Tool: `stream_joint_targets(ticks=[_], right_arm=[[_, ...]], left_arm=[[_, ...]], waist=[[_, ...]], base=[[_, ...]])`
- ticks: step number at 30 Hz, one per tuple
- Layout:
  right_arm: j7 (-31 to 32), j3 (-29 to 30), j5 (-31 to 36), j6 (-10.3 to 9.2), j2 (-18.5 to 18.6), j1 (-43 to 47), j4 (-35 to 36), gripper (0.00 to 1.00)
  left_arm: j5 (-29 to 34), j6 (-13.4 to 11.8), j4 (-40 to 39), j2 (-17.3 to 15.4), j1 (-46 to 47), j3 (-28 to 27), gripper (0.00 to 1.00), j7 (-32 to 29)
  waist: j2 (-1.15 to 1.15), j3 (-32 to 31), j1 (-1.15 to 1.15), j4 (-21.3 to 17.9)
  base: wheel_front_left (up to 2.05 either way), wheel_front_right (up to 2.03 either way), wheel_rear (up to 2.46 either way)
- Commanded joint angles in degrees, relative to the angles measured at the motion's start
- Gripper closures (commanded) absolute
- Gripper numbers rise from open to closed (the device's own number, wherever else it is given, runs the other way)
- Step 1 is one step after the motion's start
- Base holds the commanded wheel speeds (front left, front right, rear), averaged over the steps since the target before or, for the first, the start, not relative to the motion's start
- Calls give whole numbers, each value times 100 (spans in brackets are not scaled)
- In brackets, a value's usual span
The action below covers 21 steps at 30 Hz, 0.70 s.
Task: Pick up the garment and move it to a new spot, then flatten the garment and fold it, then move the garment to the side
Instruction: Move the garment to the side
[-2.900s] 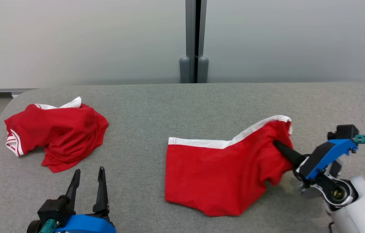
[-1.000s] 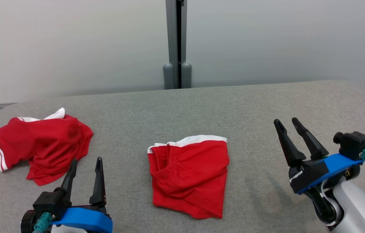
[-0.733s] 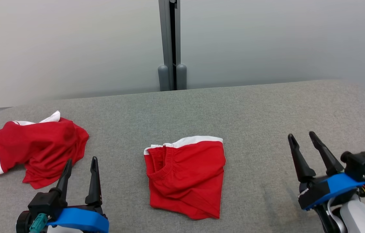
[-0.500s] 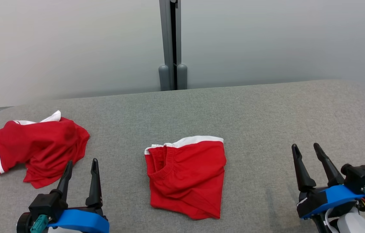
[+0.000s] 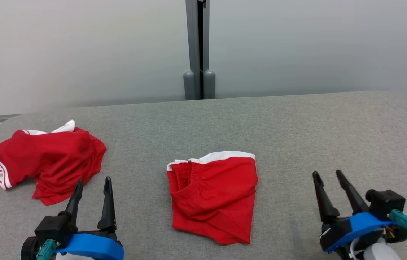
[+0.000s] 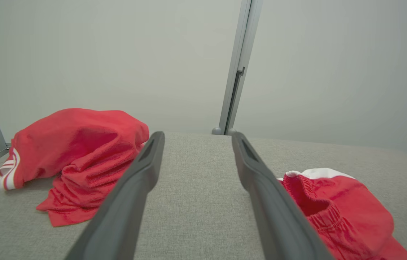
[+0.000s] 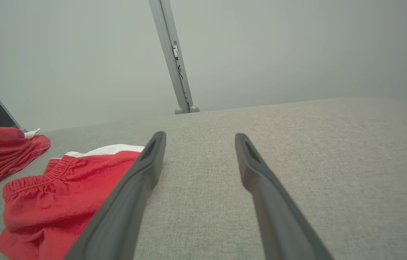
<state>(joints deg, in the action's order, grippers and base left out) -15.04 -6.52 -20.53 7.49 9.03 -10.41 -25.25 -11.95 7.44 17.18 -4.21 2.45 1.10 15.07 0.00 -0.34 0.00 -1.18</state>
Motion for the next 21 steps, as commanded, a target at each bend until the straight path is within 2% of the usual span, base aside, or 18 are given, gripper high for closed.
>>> stream_joint_targets(ticks=[1,4,10,15,21], right_arm=[[-5,-129,-117,1,15,-88,-123,0],[236,-437,-403,1,-24,-291,-387,0],[1308,-1024,-1252,1,-31,-795,-1141,0],[1988,-1091,-1748,1,-85,-1335,-1807,0],[2563,-1038,-1951,1,-147,-1875,-2661,0]], left_arm=[[40,6,-9,1,38,25,0,15],[40,6,-6,9,46,48,0,14],[38,6,31,41,104,96,0,14],[37,6,58,61,131,148,0,14],[42,6,63,76,186,185,0,14]], waist=[[0,9,0,42],[0,20,0,126],[0,63,0,440],[0,161,0,745],[0,270,0,1028]], base=[[0,0,0],[0,0,0],[0,0,0],[0,0,0],[0,0,0]])
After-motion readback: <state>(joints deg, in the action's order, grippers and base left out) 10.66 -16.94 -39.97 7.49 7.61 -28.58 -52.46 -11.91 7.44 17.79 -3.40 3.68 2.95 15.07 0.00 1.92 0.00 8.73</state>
